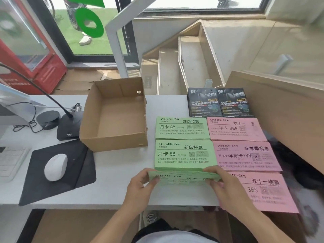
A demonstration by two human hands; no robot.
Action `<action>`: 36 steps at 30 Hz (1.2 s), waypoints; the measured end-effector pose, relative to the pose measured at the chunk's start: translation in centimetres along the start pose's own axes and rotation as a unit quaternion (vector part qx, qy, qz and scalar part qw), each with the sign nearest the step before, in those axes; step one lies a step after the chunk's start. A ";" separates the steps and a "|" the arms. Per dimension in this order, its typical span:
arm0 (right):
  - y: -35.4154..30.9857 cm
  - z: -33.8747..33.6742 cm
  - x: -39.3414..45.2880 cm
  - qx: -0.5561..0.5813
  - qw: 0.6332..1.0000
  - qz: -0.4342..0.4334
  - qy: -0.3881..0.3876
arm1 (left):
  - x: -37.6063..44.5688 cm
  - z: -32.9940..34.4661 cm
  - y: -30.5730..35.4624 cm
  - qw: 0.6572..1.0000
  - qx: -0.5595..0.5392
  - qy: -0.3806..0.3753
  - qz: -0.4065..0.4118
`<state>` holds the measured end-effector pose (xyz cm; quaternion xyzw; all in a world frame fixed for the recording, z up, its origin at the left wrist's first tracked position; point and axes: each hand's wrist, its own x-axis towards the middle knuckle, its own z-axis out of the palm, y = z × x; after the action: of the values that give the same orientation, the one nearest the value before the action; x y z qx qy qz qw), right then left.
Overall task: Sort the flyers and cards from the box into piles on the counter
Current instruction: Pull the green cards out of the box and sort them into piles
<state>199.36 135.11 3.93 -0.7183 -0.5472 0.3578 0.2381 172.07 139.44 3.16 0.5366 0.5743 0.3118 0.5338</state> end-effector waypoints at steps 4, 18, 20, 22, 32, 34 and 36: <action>-2.1 -1.1 1.2 0.070 0.996 -0.013 0.051 | 1.5 0.5 1.6 0.996 -0.025 0.076 0.035; -0.8 1.2 4.7 -0.203 0.964 -0.111 0.128 | 4.8 2.4 -0.3 0.988 0.139 0.073 0.000; -0.6 1.6 4.1 -0.224 0.963 -0.121 0.094 | 4.5 2.2 -1.0 0.989 0.144 0.043 0.005; -0.6 1.9 4.0 -0.231 0.964 -0.118 0.063 | 4.6 2.1 -1.2 0.988 0.154 0.022 0.011; -1.0 1.7 5.9 -0.232 0.967 -0.099 0.031 | 6.3 1.6 0.0 0.985 0.171 0.028 0.012; -0.9 1.7 6.1 -0.233 0.967 -0.099 0.022 | 6.3 1.7 -0.4 0.984 0.173 0.030 0.009; -0.9 1.6 6.3 -0.234 0.967 -0.096 0.015 | 6.1 1.8 -0.7 0.983 0.179 0.032 0.008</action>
<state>198.50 141.27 1.99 -0.7035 -0.6783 0.1842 0.1050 174.48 144.73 0.41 0.6180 0.6331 0.2256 0.4079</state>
